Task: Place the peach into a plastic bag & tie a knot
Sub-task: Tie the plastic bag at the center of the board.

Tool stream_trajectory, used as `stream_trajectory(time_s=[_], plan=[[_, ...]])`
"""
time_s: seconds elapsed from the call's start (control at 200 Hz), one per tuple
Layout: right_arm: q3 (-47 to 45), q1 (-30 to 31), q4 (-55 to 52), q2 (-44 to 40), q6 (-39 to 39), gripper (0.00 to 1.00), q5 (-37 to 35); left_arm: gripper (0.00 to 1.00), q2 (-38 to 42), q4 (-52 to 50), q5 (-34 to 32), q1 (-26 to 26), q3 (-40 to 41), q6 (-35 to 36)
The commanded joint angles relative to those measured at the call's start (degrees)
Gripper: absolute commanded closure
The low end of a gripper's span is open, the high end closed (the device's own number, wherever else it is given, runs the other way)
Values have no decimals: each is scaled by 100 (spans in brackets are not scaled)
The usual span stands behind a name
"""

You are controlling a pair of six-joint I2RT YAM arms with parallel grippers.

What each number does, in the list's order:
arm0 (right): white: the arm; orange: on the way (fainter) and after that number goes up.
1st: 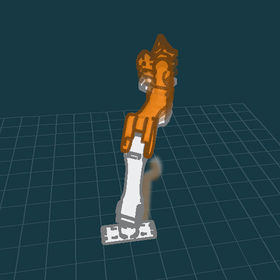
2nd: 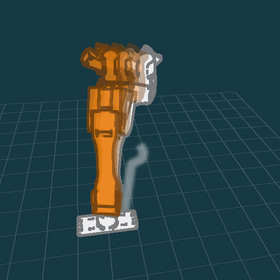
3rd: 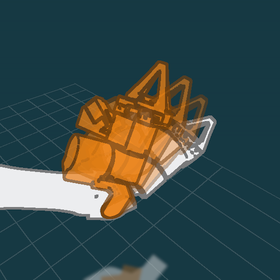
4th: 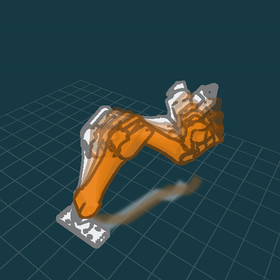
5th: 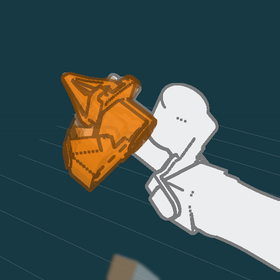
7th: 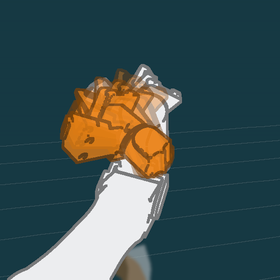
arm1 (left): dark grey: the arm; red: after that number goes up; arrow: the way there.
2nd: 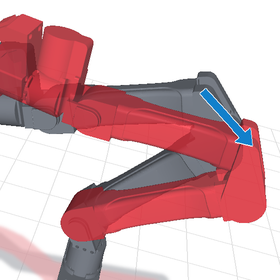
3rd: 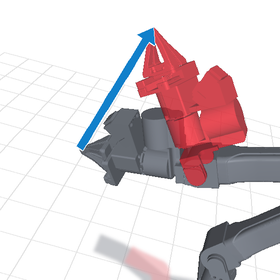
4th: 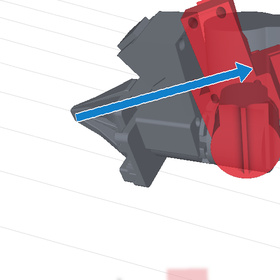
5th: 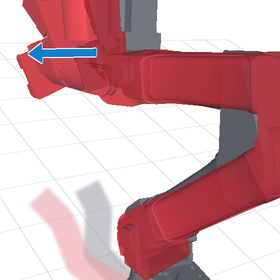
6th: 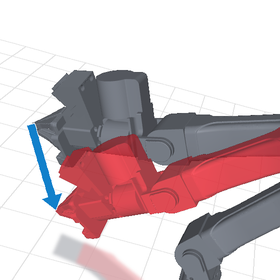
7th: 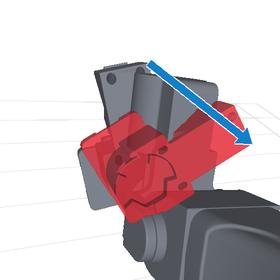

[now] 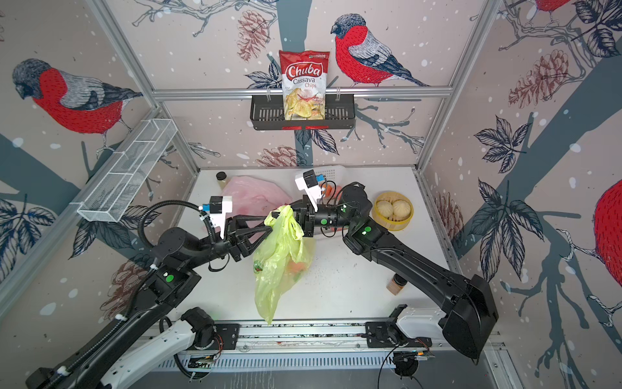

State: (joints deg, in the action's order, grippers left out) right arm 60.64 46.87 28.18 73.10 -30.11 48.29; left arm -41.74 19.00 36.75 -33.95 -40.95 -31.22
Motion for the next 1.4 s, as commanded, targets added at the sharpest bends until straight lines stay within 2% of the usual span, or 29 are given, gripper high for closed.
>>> stream_trajectory(time_s=[0.0,0.055,0.23,0.39,0.565,0.65,0.71,0.845,0.946,1.071,1.266,1.396], plan=[[44,32,47,-15,105,100,23,57,-57,548,328,12,-7,-152],[68,58,-24,-6,151,100,9,58,-73,594,316,12,-9,-161],[88,94,-142,27,241,100,22,74,-107,621,297,12,-27,-146],[90,129,-223,18,313,100,53,100,-116,487,220,13,-34,-84],[80,138,-794,12,729,100,-169,100,-187,-88,-271,12,-45,148],[-62,144,-1549,56,1300,89,-772,100,-274,-363,-538,12,85,306],[-345,127,-1818,120,1515,76,-1258,100,-398,-459,-742,14,311,400],[-799,135,-2432,318,1783,58,-2295,100,-832,43,-769,64,1082,247],[-1030,156,-2705,162,1753,50,-2695,100,-937,534,-765,92,1474,54],[-1093,213,-3079,-379,1707,40,-3107,100,-792,605,-819,135,1497,50],[-1009,286,-3889,-1330,1414,38,-4077,100,-532,260,-873,144,1331,164],[-1044,348,-3916,-1857,1144,37,-3866,100,-560,245,-813,144,1337,167]])
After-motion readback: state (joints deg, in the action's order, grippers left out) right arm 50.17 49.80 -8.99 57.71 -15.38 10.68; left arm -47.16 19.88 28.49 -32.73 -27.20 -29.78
